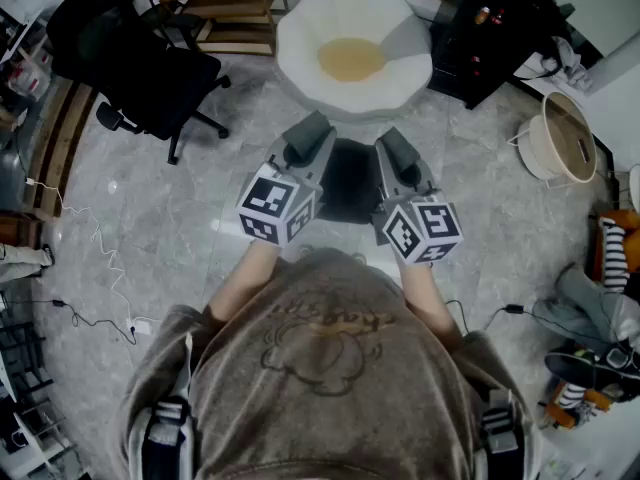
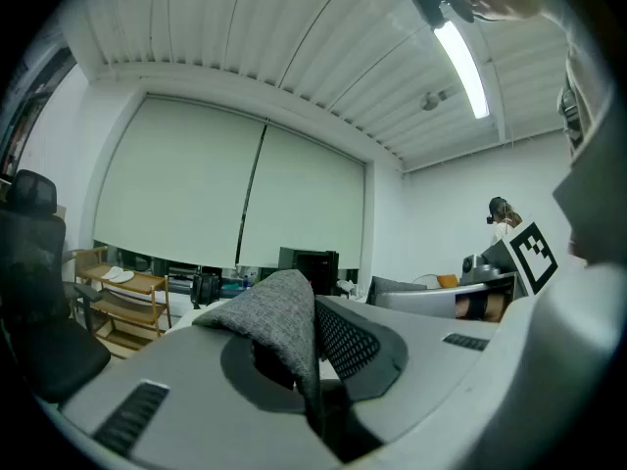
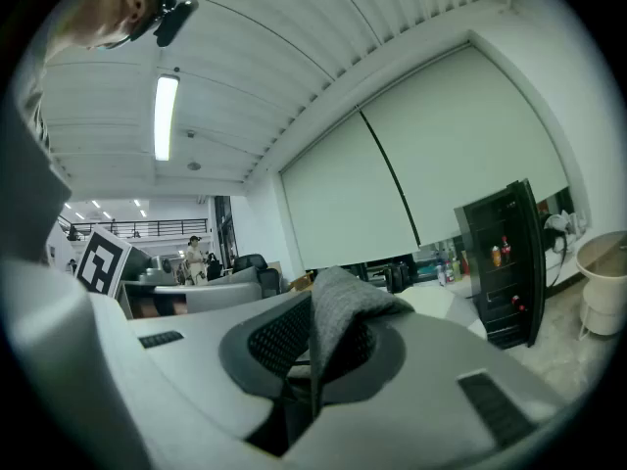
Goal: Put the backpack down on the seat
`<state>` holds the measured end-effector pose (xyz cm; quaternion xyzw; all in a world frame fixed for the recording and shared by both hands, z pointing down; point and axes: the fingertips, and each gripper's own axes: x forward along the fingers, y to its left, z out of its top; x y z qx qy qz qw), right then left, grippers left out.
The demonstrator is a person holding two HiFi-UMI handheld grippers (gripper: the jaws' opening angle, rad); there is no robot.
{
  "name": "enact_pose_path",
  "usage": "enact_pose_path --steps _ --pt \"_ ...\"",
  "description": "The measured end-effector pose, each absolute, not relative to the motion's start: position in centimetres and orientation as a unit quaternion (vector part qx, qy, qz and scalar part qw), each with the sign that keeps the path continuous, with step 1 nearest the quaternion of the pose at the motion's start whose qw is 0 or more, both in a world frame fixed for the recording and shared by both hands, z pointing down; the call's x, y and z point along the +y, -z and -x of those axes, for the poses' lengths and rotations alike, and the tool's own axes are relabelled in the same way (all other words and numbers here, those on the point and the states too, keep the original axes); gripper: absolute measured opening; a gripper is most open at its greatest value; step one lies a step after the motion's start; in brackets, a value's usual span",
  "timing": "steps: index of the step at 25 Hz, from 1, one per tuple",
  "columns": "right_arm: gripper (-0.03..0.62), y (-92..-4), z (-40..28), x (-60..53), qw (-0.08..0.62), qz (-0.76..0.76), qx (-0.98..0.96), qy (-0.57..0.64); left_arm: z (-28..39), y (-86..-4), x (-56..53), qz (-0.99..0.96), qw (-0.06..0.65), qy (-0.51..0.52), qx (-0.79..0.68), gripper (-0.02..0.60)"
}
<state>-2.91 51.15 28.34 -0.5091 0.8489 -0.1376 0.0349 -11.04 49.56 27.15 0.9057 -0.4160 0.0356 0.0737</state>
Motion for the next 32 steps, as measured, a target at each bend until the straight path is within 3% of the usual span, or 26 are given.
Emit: enact_pose_path --steps 14,32 --pt "0.028 -28.7 5.4 51.1 0.035 0.522 0.839 0.150 13.6 -27.6 49.7 -0.915 0.091 -0.038 -0.390 0.031" --pt "0.028 -26.7 6.9 47.6 0.065 0.544 0.827 0.128 15.1 -25.6 45.9 -0.939 0.063 -0.027 -0.337 0.032"
